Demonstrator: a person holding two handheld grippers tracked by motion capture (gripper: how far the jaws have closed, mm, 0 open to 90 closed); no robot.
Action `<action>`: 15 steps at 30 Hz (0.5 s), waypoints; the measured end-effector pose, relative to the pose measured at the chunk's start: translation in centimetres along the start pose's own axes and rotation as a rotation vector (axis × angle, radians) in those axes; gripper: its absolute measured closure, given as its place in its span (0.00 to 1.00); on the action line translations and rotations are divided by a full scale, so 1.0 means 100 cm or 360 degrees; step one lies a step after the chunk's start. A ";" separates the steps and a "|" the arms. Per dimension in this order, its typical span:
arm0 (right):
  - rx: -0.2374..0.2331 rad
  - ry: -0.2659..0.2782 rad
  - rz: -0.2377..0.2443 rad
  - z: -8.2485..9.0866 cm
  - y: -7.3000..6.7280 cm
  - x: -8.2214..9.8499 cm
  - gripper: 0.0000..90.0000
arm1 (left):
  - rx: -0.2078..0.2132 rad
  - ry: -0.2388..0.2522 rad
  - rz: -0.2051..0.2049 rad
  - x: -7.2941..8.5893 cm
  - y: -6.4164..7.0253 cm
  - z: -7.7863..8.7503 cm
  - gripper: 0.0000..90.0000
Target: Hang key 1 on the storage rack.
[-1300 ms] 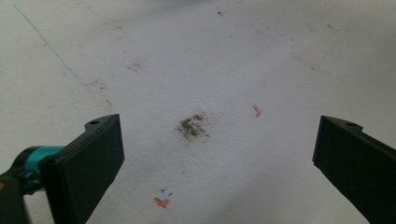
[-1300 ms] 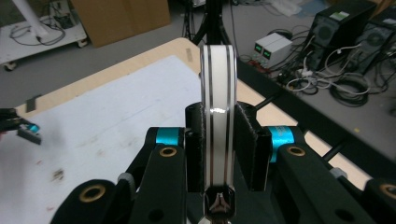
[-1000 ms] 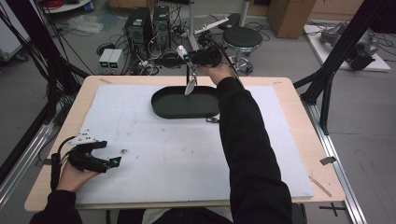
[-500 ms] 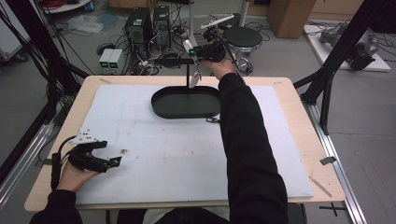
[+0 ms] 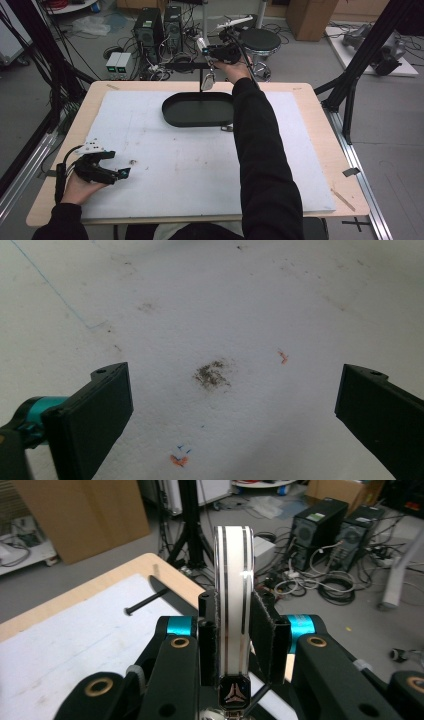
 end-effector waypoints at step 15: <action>0.0089 -0.0011 -0.0093 -0.015 0.012 0.003 0.73 | 0.0002 -0.0005 -0.0008 0.000 0.000 -0.001 0.03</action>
Point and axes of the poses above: each handheld gripper's, and its own axes: z roughly backward along the jaws, x roughly out of its underside, y roughly to its right, the point moved 2 cm from there along -z, roughly forward along the jaws, and after that the axes turned 3 degrees about -x, right-handed, at the moved point
